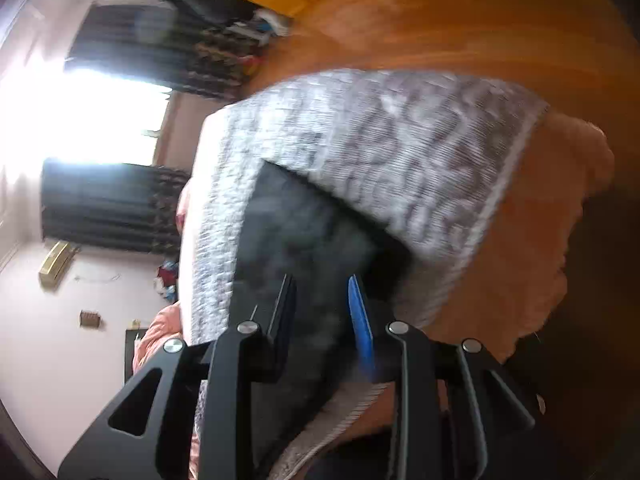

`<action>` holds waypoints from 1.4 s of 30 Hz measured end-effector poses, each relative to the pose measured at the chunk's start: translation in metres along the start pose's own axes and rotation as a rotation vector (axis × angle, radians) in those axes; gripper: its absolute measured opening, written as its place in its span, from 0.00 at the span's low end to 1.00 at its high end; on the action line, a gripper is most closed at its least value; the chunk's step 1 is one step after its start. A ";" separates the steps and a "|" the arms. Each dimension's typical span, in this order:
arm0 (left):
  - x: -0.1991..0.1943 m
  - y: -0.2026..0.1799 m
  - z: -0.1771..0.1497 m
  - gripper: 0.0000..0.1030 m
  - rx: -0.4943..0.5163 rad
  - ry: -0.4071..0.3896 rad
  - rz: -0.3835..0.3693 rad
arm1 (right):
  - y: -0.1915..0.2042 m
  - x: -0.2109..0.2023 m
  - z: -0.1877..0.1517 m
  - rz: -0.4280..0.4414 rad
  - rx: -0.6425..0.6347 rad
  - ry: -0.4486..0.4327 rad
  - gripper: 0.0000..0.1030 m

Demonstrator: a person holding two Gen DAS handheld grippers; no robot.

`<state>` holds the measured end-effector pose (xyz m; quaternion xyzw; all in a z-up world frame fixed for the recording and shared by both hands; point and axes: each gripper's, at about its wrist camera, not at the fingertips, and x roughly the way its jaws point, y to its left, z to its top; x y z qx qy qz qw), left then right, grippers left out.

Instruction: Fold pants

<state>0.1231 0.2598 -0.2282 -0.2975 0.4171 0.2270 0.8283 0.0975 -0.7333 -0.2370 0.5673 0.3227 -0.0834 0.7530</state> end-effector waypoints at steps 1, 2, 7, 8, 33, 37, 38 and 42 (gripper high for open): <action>-0.003 -0.005 -0.003 0.41 0.017 -0.015 -0.001 | 0.010 0.001 -0.001 0.016 -0.029 0.007 0.27; -0.005 -0.012 -0.007 0.44 0.039 -0.035 -0.004 | 0.017 0.004 -0.001 0.029 -0.046 0.018 0.27; 0.011 -0.048 -0.025 0.60 0.110 -0.043 0.009 | 0.020 0.049 -0.004 -0.005 -0.081 0.100 0.27; 0.018 -0.052 -0.029 0.65 0.109 -0.026 0.013 | 0.013 0.057 -0.001 -0.034 -0.072 0.108 0.21; 0.054 -0.071 -0.066 0.92 0.003 0.015 0.001 | -0.057 0.026 0.001 0.145 0.136 0.028 0.58; 0.053 -0.067 -0.067 0.92 -0.055 0.000 -0.014 | -0.052 0.042 0.004 0.145 0.133 0.038 0.59; 0.053 -0.067 -0.067 0.92 -0.057 -0.003 -0.013 | -0.050 0.041 0.003 0.151 0.142 0.037 0.59; 0.052 -0.067 -0.071 0.93 -0.068 -0.010 -0.022 | -0.041 0.045 -0.002 0.164 0.077 0.066 0.59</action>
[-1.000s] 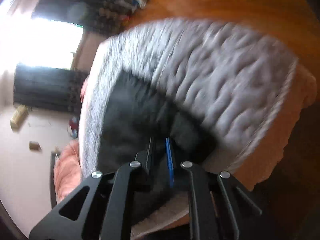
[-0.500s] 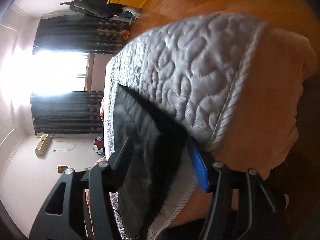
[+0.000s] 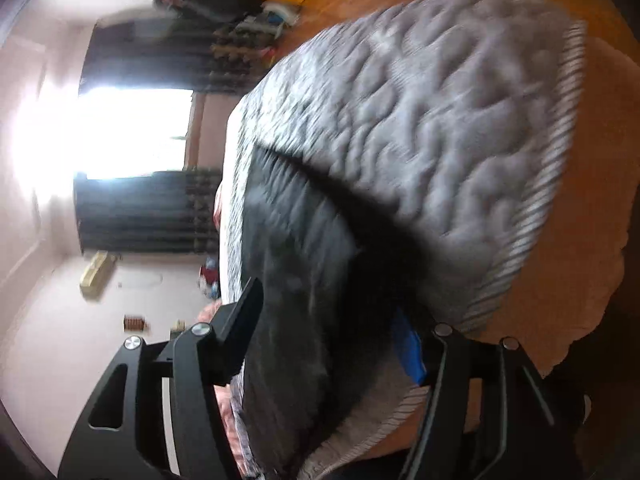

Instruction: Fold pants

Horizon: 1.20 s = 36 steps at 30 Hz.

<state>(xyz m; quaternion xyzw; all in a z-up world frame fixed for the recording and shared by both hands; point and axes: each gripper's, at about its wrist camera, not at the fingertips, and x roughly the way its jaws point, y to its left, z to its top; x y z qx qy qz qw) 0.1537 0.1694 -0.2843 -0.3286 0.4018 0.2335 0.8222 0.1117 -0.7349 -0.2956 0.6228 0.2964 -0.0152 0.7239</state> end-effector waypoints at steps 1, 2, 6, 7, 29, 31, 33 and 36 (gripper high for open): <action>0.001 0.000 -0.001 0.93 -0.002 0.002 -0.001 | 0.001 -0.001 -0.001 -0.020 -0.014 -0.005 0.55; 0.001 -0.001 -0.002 0.94 -0.002 0.005 0.000 | -0.004 0.000 0.000 -0.026 0.001 -0.013 0.47; 0.003 -0.003 -0.003 0.95 0.003 0.006 0.001 | 0.005 0.006 -0.008 -0.006 -0.020 -0.018 0.52; 0.003 -0.003 -0.004 0.95 0.004 0.007 0.003 | 0.005 0.008 -0.009 -0.021 -0.037 -0.014 0.51; 0.005 0.002 -0.007 0.96 -0.009 0.019 0.000 | 0.170 -0.030 -0.072 -0.162 -0.486 -0.128 0.17; 0.005 0.003 -0.007 0.96 -0.012 0.019 -0.004 | 0.188 -0.030 -0.084 -0.178 -0.537 -0.140 0.17; 0.005 0.004 -0.007 0.96 -0.018 0.017 -0.008 | 0.202 -0.032 -0.088 -0.195 -0.574 -0.149 0.17; 0.004 0.005 -0.007 0.96 -0.029 0.016 -0.016 | 0.217 -0.032 -0.093 -0.221 -0.622 -0.158 0.17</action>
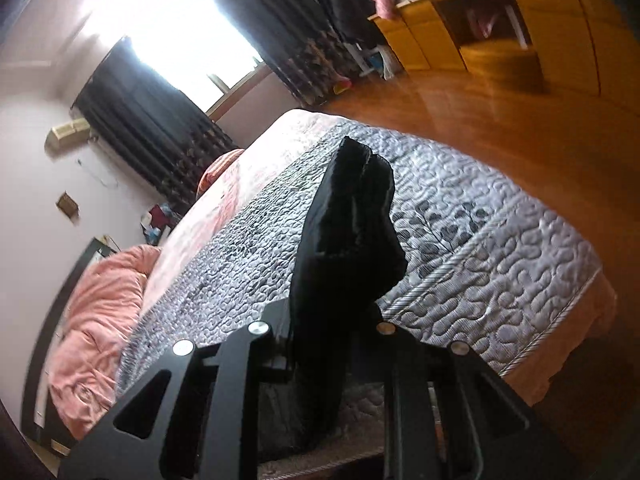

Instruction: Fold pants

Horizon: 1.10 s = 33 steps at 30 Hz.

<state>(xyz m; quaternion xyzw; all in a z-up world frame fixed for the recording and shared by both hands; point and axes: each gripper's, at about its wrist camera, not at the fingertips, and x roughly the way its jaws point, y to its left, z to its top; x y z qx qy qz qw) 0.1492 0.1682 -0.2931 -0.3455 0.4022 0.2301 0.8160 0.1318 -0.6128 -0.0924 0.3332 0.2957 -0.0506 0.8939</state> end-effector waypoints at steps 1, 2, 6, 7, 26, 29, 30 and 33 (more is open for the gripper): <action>0.000 0.001 0.000 0.96 -0.003 -0.001 -0.004 | 0.006 -0.002 -0.002 -0.009 -0.017 -0.004 0.17; 0.000 0.001 0.001 0.96 -0.005 -0.001 -0.007 | 0.012 -0.004 -0.001 -0.014 -0.029 -0.007 0.17; -0.001 0.003 0.000 0.96 -0.014 -0.003 -0.019 | 0.028 -0.009 -0.004 -0.032 -0.068 -0.022 0.17; -0.002 0.004 0.000 0.96 -0.017 -0.003 -0.023 | 0.031 -0.011 -0.005 -0.035 -0.076 -0.024 0.17; -0.001 0.007 -0.001 0.96 -0.039 0.003 -0.050 | 0.111 -0.027 -0.019 -0.102 -0.284 -0.068 0.16; -0.001 0.007 0.000 0.96 -0.037 0.004 -0.050 | 0.124 -0.030 -0.023 -0.110 -0.329 -0.077 0.16; -0.001 0.007 -0.001 0.96 -0.036 0.004 -0.049 | 0.129 -0.031 -0.024 -0.111 -0.345 -0.080 0.16; 0.000 0.006 -0.001 0.96 -0.033 0.004 -0.043 | 0.139 -0.033 -0.027 -0.119 -0.381 -0.090 0.16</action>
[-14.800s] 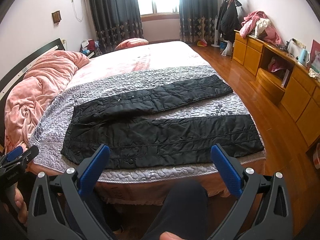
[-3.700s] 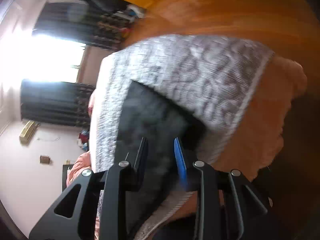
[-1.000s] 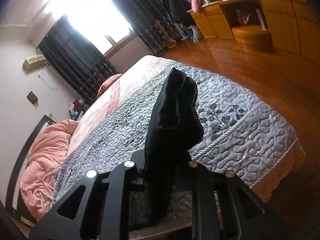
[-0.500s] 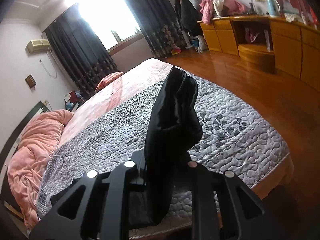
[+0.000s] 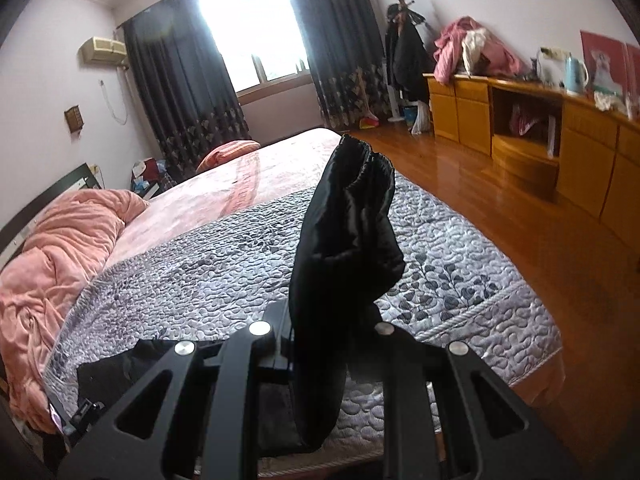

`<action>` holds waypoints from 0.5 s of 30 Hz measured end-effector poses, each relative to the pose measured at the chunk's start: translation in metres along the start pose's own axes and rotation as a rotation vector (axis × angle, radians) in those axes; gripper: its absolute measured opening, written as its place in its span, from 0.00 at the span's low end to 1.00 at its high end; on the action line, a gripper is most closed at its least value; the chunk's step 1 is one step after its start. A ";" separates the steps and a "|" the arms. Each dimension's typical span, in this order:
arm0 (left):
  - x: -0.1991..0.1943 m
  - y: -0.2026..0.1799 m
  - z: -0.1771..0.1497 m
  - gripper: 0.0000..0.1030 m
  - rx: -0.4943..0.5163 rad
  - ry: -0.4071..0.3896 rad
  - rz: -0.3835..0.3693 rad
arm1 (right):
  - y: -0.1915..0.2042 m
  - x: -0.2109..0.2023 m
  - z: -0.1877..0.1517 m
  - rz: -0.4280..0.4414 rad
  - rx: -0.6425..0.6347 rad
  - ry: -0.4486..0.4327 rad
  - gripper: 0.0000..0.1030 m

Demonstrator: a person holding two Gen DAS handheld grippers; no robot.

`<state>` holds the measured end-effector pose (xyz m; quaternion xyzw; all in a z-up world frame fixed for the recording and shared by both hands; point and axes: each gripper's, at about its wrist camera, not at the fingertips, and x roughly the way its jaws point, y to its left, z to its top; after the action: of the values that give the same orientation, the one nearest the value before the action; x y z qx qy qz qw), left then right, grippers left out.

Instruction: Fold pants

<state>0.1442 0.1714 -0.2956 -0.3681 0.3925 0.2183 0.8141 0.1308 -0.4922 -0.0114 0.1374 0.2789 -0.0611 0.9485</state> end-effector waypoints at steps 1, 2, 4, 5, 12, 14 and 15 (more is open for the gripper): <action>0.000 -0.001 0.000 0.96 0.001 0.000 0.002 | 0.004 -0.002 0.001 -0.002 -0.013 -0.003 0.16; 0.001 -0.001 0.000 0.96 0.002 0.000 0.004 | 0.006 -0.003 0.001 0.000 -0.021 -0.005 0.16; 0.002 -0.001 0.001 0.96 0.004 0.001 0.008 | 0.012 -0.007 0.002 0.002 -0.045 -0.015 0.16; 0.002 -0.002 0.001 0.96 0.004 0.002 0.011 | 0.015 -0.009 0.003 0.003 -0.057 -0.020 0.16; 0.006 -0.004 0.002 0.96 0.011 0.004 0.033 | 0.030 -0.018 0.009 0.013 -0.108 -0.043 0.16; 0.006 -0.004 0.002 0.96 0.014 0.004 0.036 | 0.034 -0.019 0.010 0.014 -0.127 -0.049 0.16; 0.007 -0.005 0.002 0.96 0.015 0.004 0.039 | 0.037 -0.020 0.010 0.012 -0.140 -0.052 0.16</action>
<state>0.1524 0.1708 -0.2981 -0.3547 0.4029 0.2307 0.8116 0.1265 -0.4595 0.0156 0.0706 0.2568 -0.0395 0.9631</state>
